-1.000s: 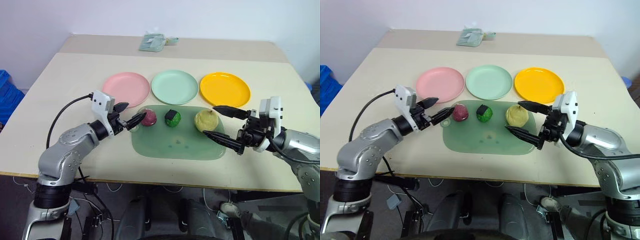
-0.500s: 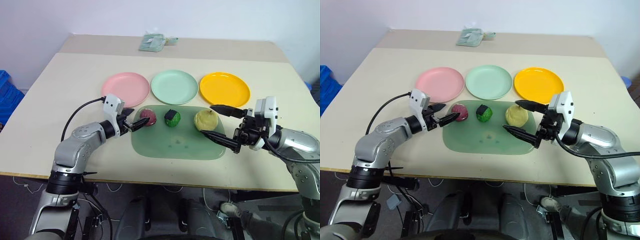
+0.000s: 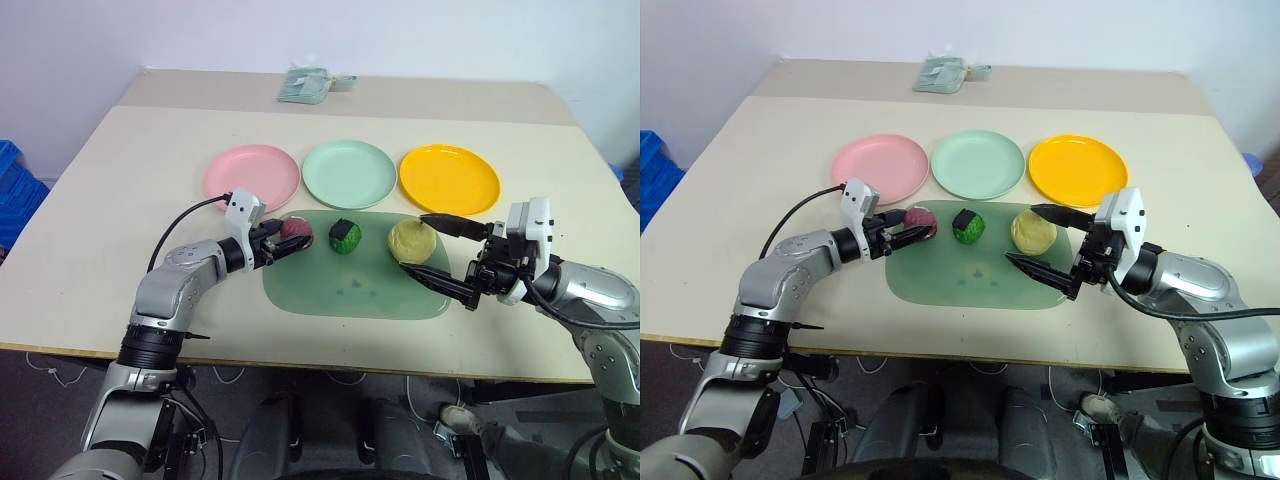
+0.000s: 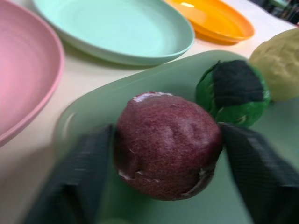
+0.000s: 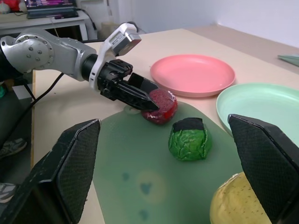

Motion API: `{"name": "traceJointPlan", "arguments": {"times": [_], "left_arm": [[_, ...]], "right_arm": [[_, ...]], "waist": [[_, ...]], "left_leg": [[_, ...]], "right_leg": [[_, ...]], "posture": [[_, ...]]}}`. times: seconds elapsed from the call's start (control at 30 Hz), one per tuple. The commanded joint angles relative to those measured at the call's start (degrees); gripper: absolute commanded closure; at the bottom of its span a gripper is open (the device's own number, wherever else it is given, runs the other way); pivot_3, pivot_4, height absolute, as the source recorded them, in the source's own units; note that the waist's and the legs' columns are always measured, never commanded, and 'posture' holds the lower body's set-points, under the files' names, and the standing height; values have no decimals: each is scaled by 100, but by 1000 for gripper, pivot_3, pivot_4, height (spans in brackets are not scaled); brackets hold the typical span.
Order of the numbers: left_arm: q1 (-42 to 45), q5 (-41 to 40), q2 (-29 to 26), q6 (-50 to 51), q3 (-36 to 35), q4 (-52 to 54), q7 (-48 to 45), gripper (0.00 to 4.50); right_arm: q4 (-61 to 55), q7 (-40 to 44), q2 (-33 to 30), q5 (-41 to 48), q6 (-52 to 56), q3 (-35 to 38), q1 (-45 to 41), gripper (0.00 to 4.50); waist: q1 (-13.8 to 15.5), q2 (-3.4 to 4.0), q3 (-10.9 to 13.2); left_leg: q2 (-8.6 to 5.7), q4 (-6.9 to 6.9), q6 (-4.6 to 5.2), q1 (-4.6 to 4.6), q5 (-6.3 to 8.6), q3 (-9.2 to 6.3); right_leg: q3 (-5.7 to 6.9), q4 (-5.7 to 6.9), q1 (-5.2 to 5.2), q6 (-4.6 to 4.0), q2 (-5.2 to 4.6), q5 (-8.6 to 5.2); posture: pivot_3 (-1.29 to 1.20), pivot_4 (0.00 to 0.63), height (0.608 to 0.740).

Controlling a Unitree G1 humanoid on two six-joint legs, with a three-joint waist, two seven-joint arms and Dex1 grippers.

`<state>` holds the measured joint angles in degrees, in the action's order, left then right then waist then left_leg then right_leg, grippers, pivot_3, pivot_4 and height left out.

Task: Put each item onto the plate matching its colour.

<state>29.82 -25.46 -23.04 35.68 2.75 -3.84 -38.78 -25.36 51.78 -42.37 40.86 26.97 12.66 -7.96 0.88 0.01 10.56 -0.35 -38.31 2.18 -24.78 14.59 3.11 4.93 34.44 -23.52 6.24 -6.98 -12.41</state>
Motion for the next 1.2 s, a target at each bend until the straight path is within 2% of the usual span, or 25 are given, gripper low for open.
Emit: {"name": "traceJointPlan", "arguments": {"times": [0.03, 0.3, 0.47, 0.57, 0.67, 0.8, 0.83, 0.93, 1.07, 1.2], "left_arm": [[108, 15, -3, -78, -81, 189, -54, 2437], [456, -206, 335, -151, -690, 156, 489, 2437], [1271, 151, 549, -540, -1315, -822, 1659, 2437], [1748, 475, 484, -899, -1529, -1903, 2228, 2437], [2104, 685, 496, -1381, -1595, -2820, 2454, 2437], [2373, 707, 546, -1827, -1624, -3605, 2217, 2437], [2396, 696, 555, -1907, -1637, -3729, 2167, 1438], [2332, 724, 565, -2034, -1598, -3757, 2056, 40], [1990, 616, 623, -1794, -1492, -3018, 1815, 40], [1478, 314, 669, -1248, -1358, -1766, 1471, 40]], "right_arm": [[-257, -56, -8, 53, -135, 235, 22, 0], [-209, -133, 27, -12, -171, 152, -67, 0], [-82, -133, 75, -89, -234, 9, -266, 0], [17, -119, 121, -148, -279, -77, -372, 0], [106, -94, 169, -222, -330, -145, -427, 0], [245, -96, 212, -349, -426, -204, -522, 0], [272, -105, 220, -380, -448, -211, -540, 0], [308, -131, 237, -464, -486, -219, -560, 0], [255, -186, 258, -465, -477, -183, -518, 0], [184, -249, 279, -444, -461, -164, -480, 0]], "waist": [[0, 0, 0], [15, -1, 1], [5, -7, 4], [0, -7, 4], [-1, -10, 5], [25, -25, 14], [33, -27, 15], [40, -27, 15], [31, -27, 15], [1, -27, 15]], "left_leg": [[0, 0, 0, 0, 0, 0], [1, -8, 0, 0, 0, -3], [2, -53, 6, 0, 4, -7], [3, -61, 6, 1, 4, -7], [2, -62, 8, 1, 5, -4], [2, -66, 9, -2, 6, -1], [2, -68, 10, -3, 6, 0], [2, -72, 11, -5, 7, 1], [4, -71, 10, -5, 8, 1], [4, -71, 9, -5, 8, -1]], "right_leg": [[0, 1, 0, 0, 0, 0], [0, 10, 0, 1, -1, 0], [0, 55, 1, 3, -1, 0], [0, 65, 2, 4, -1, 0], [1, 70, 1, 9, 1, 2], [1, 71, 1, 18, 1, 7], [1, 69, 1, 20, 1, 9], [1, 67, 1, 22, 0, 10], [1, 68, 0, 22, -1, 10], [1, 69, -1, 21, -5, 11]], "posture": [[0, 150, 740], [0, 150, 740], [0, 150, 740], [0, 150, 740], [0, 150, 740], [0, 150, 740], [0, 150, 740], [0, 150, 740], [0, 150, 740], [0, 150, 740]]}}
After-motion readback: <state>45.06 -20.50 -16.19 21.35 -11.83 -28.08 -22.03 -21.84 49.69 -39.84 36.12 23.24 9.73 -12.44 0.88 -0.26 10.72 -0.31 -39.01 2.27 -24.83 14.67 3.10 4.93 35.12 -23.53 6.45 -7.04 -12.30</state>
